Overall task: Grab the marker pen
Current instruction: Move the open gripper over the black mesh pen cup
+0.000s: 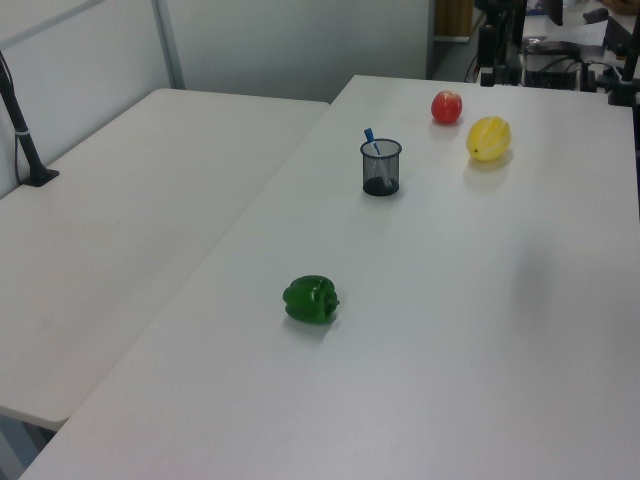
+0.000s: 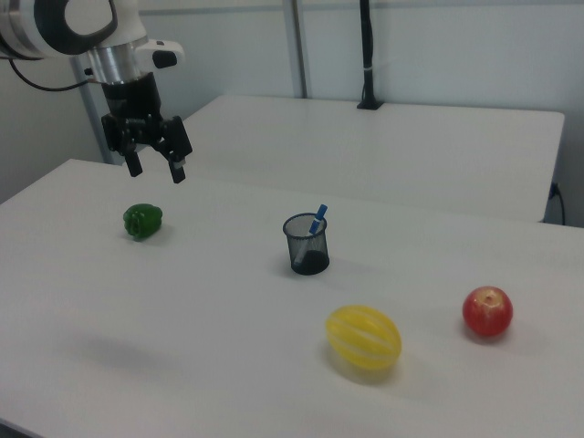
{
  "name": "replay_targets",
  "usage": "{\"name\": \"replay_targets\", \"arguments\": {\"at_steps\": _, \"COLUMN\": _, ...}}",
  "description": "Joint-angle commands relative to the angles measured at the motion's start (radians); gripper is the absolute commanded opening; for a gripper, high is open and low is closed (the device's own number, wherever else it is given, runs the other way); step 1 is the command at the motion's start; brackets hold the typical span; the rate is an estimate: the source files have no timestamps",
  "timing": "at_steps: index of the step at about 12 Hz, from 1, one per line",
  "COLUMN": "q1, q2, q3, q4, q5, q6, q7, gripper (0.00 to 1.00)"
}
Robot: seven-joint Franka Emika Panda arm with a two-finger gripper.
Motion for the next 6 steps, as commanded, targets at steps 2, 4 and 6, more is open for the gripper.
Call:
{"name": "replay_targets", "arguments": {"at_steps": 2, "q1": 0.003, "q2": -0.006, "q3": -0.004, "q4": -0.004, "q5": 0.019, "q6": -0.007, "q7": -0.015, "gripper": 1.00}}
{"name": "replay_targets", "arguments": {"at_steps": 4, "q1": 0.003, "q2": -0.006, "q3": -0.004, "q4": -0.002, "q5": 0.019, "q6": -0.011, "q7": -0.022, "gripper": 1.00}}
{"name": "replay_targets", "arguments": {"at_steps": 6, "q1": 0.003, "q2": -0.005, "q3": -0.004, "q4": -0.001, "q5": 0.019, "q6": -0.014, "q7": -0.024, "gripper": 1.00}}
